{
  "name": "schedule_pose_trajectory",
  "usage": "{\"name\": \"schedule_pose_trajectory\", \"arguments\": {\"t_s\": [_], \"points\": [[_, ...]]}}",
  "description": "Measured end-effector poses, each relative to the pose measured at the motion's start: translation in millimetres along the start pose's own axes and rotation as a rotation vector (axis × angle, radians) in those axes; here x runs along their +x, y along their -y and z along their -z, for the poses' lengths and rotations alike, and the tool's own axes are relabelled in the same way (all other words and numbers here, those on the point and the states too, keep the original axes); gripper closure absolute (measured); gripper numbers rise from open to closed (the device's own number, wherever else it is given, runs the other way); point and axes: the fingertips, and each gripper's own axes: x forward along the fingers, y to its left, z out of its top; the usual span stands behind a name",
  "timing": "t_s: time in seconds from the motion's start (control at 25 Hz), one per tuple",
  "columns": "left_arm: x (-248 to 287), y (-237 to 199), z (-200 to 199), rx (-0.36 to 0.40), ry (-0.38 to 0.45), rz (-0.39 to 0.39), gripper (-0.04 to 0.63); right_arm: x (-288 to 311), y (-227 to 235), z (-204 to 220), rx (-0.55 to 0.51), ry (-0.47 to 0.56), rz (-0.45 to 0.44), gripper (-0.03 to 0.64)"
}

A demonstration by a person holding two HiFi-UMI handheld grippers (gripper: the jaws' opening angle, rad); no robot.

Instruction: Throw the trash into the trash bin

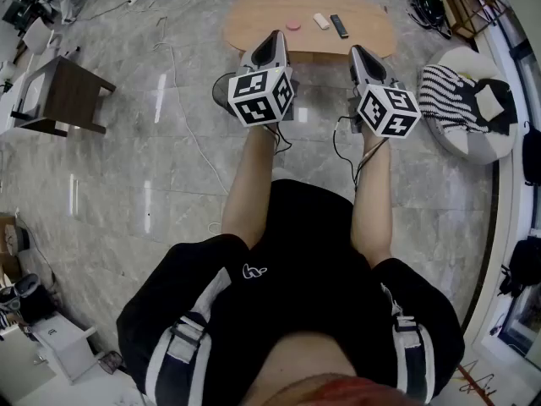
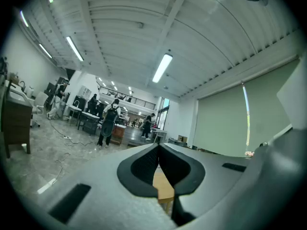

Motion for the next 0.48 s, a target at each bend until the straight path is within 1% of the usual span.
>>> {"name": "schedule_pose_trajectory", "arguments": {"t_s": [0.12, 0.24, 0.4, 0.48], "points": [[-2, -8, 0, -0.004, -0.003, -0.016, 0.589, 2, 1, -4, 0.022, 0.037, 0.01, 0.597], [-1, -12, 1, -0.003, -0.007, -0.021, 0.589, -1, 9, -14, 0.09, 0.113, 0.035, 0.597], [4, -9, 3, 0.002, -0.011, -0.014, 0.589, -2, 21, -14, 0.098, 0.121, 0.064, 0.597], [7, -6, 5, 0.006, -0.014, -0.007, 0.589, -3, 28, -14, 0.118, 0.13, 0.072, 0.597]]}}
